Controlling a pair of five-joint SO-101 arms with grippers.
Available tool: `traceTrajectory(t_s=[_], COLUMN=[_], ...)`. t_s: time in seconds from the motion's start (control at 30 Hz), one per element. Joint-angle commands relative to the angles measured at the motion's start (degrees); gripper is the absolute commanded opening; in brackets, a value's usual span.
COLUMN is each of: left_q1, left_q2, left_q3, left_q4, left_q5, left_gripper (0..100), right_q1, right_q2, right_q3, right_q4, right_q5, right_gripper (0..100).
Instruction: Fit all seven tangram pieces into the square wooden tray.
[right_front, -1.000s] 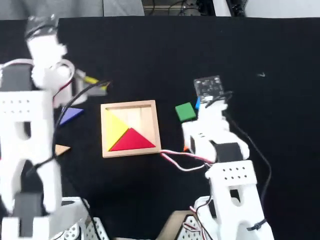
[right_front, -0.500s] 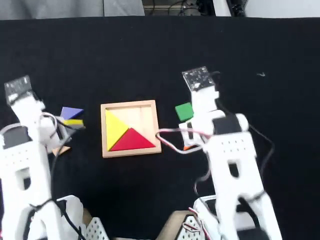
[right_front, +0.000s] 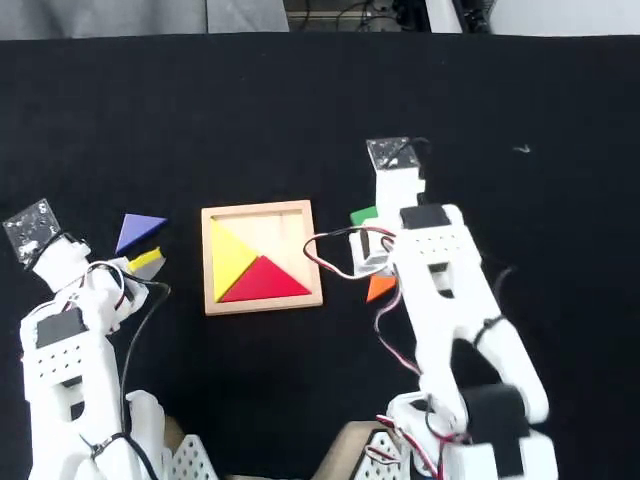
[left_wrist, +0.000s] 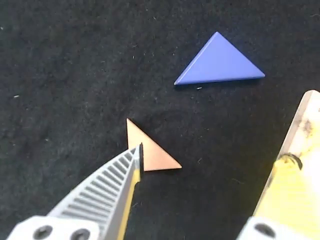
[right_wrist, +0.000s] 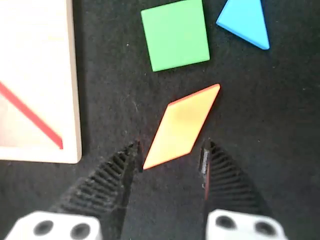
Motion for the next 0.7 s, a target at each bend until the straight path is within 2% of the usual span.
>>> traceTrajectory(t_s=[0.0,0.13,0.67], left_q1=[-0.2,-0.2,-0.2], left_q2=[-1.1,-1.1,-1.1], left_q3=[-0.4,-0.3,-0.2], left_q4=[-0.9,-0.9,-0.9], left_q5=[0.5,0.4,0.3], left_gripper=[39,39,39], right_q1=[-1.8,-2.5,-1.4], right_q2=[2.3,5.1,8.0], right_q3=[-1.1,-1.1,-1.3], right_q4=[-3.3,-4.7,-7.0], right_q5=[-0.7,-3.9,-3.7], right_gripper=[19.9,19.8,19.8])
